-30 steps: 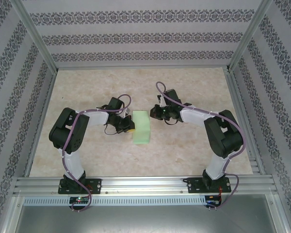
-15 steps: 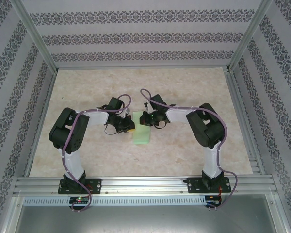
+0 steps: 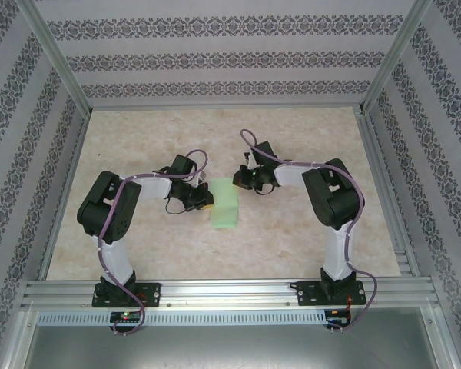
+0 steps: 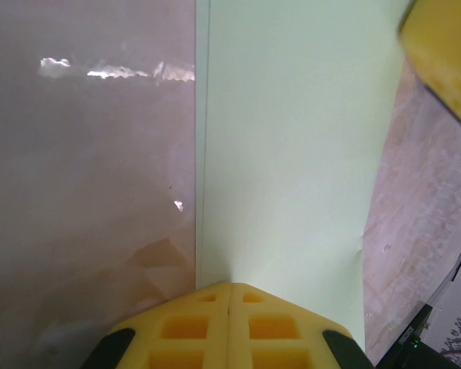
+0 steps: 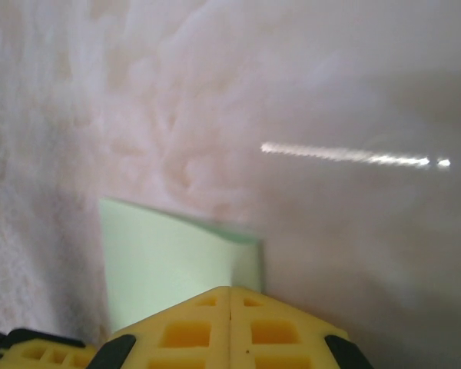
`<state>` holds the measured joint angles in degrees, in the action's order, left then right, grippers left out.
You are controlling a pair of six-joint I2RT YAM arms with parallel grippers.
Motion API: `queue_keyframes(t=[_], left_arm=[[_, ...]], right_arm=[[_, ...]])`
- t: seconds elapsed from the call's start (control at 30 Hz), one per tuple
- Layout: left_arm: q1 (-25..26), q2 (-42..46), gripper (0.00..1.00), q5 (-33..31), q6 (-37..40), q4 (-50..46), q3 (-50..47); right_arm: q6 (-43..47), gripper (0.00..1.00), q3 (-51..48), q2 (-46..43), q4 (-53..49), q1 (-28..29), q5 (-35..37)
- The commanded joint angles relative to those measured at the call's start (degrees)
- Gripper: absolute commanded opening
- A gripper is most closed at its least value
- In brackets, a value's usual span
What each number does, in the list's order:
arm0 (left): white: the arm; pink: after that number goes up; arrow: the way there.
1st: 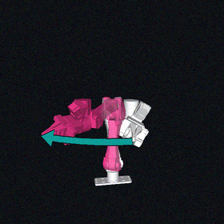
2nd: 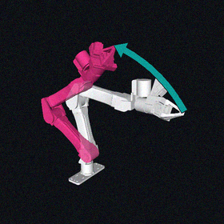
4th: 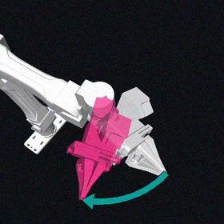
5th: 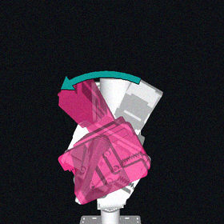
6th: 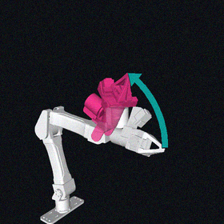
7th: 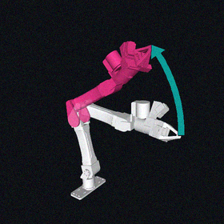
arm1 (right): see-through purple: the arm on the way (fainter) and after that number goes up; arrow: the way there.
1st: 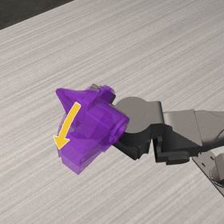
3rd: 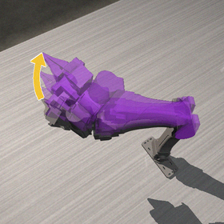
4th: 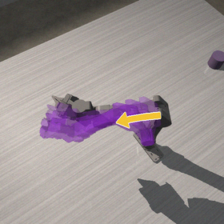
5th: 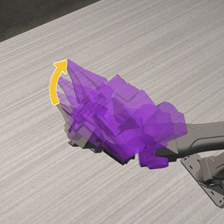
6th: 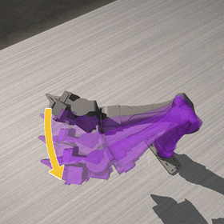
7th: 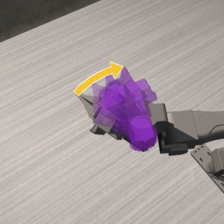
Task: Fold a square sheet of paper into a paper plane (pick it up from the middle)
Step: Fold the square sheet of paper in half at the center of the table.
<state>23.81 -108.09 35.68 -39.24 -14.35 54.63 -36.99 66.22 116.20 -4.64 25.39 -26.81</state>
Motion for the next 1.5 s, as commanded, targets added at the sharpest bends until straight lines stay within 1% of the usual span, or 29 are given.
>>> queue_keyframes(t=[0.0, 0.13, 0.27, 0.43, 0.6, 0.77, 1.03, 1.2, 1.33, 1.47], left_arm=[[1.24, -7.14, 0.00, -13.97, 1.33, -9.56, -5.45], [1.29, -6.96, 0.00, -13.73, 1.24, -9.43, -5.34], [1.23, -6.95, 0.00, -13.64, 1.13, -9.55, -5.14], [1.27, -6.86, 0.00, -13.71, 1.25, -9.81, -4.73], [1.24, -6.94, 0.00, -13.71, 1.14, -9.82, -5.01], [1.27, -6.82, 0.00, -13.84, 1.01, -9.73, -5.25], [1.29, -6.80, 0.00, -13.72, 0.97, -9.34, -5.51], [1.27, -6.87, 0.00, -13.63, 0.89, -9.21, -5.56], [1.23, -6.96, 0.00, -13.59, 0.88, -9.11, -5.46], [1.29, -6.81, 0.00, -13.58, 0.90, -9.29, -5.40]], right_arm=[[-0.56, 0.00, -0.39, 1.01, 0.68, -1.39, 5.25], [-0.11, 0.00, -1.06, -3.38, 1.76, -1.07, 4.51], [0.11, 0.00, -2.43, -7.37, 4.26, 0.90, 2.50], [0.64, 0.00, 0.55, -3.36, 1.63, 4.31, 2.19], [0.74, 0.00, 4.36, 0.98, -0.74, 5.63, 2.58], [1.53, 0.00, 6.02, 3.12, -3.65, 4.48, 4.92], [-0.78, 0.00, 6.05, 4.41, -5.90, -0.27, 7.13], [-1.16, 0.00, 6.14, 1.51, -5.82, -1.49, 8.71], [0.02, 0.00, 4.54, -4.82, -5.01, -0.83, 6.85], [0.74, 0.00, 0.08, -11.60, -5.57, 1.07, 6.08]])
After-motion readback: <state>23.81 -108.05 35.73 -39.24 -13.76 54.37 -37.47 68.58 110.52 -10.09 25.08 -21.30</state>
